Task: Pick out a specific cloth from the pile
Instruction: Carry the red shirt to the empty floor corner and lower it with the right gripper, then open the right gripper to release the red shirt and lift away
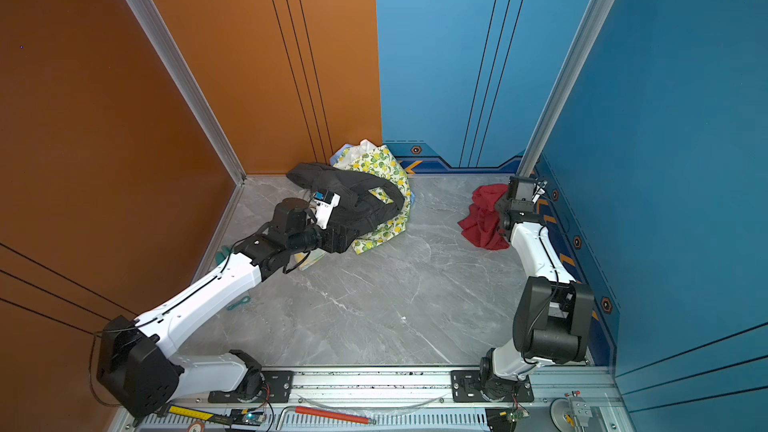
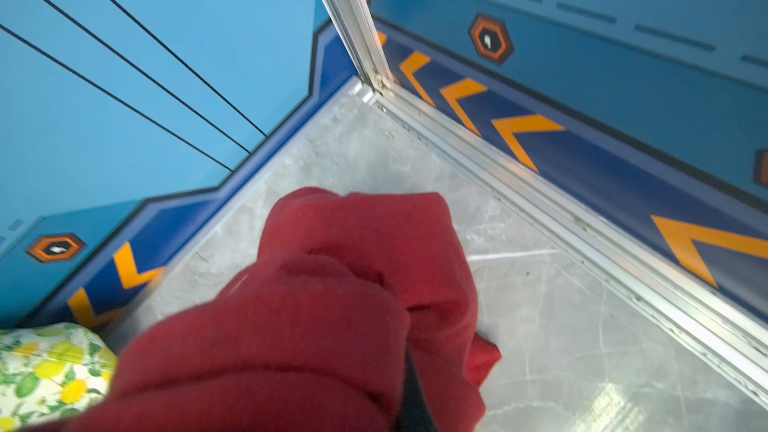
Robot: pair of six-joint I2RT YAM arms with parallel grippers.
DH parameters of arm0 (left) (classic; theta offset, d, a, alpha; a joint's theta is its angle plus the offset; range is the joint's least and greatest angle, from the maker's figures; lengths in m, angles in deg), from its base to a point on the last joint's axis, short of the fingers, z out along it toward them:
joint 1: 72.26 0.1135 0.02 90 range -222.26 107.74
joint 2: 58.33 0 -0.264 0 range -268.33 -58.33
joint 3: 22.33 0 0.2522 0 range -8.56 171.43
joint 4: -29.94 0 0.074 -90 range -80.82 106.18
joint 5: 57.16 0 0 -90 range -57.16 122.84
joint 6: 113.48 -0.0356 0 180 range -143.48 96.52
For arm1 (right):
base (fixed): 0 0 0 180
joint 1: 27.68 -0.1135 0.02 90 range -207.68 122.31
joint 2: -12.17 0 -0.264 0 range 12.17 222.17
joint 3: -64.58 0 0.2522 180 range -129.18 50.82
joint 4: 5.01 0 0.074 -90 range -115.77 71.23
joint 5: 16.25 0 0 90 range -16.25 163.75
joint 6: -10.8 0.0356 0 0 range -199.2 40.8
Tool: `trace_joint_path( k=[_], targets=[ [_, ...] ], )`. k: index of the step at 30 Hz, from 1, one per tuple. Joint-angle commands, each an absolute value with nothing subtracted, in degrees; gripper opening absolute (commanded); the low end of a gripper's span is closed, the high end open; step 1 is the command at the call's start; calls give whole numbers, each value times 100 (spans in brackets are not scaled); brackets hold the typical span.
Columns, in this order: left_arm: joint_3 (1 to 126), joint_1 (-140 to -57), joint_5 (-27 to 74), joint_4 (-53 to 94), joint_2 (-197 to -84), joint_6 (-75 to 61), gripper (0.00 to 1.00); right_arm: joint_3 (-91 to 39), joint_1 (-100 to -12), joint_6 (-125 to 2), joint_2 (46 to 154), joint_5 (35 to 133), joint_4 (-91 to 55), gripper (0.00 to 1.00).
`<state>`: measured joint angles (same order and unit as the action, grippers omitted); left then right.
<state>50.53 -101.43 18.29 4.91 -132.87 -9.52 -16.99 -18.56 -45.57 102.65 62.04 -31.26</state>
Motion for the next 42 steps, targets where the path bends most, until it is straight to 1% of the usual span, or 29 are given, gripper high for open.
trace_joint_path(
  k=[1,5,10,12,16,18,19,24,26,29,34,38,42],
  targets=[
    [4918,-10103,1905,484,-13365,-942,82,-1861,-2049,-4725,10740,5943,-3921,0],
    [4898,-10100,1948,486,-13355,-977,82,-2284,-2230,-4704,11490,5845,-4473,0],
    [4871,-10064,2015,490,-13329,-1003,82,-2963,-2310,-4633,12363,6018,-5081,0],
    [4872,-10038,2000,488,-13317,-998,83,-3123,-2324,-4612,12583,6043,-5200,3],
    [4874,-9954,1971,485,-13335,-960,83,-3393,-2321,-4664,12837,6114,-5343,18],
    [4891,-9886,1907,484,-13376,-920,83,-3516,-2328,-4728,12872,6103,-5447,21],
    [4887,-9849,1897,692,-13386,-903,83,-3561,-2346,-4759,12856,6084,-5479,24],
    [4854,-9701,1878,756,-13416,-846,83,-3584,-2393,-4958,12512,6059,-5507,51],
    [4855,-9662,1872,756,-13437,-836,84,-3564,-2438,-5066,12281,5964,-5507,63],
    [4847,-9614,1874,765,-13465,-841,84,-3532,-2511,-5148,11957,5858,-5497,75],
    [4839,-9556,1915,765,-13480,-854,84,-3561,-2610,-5286,11454,5810,-5489,85],
    [4811,-9524,1997,782,-13487,-871,85,-3533,-2667,-5392,11081,5889,-5396,92],
    [4756,-9438,2236,800,-13471,-880,85,-3155,-2733,-5452,10527,5984,-4944,96]
  ],
)
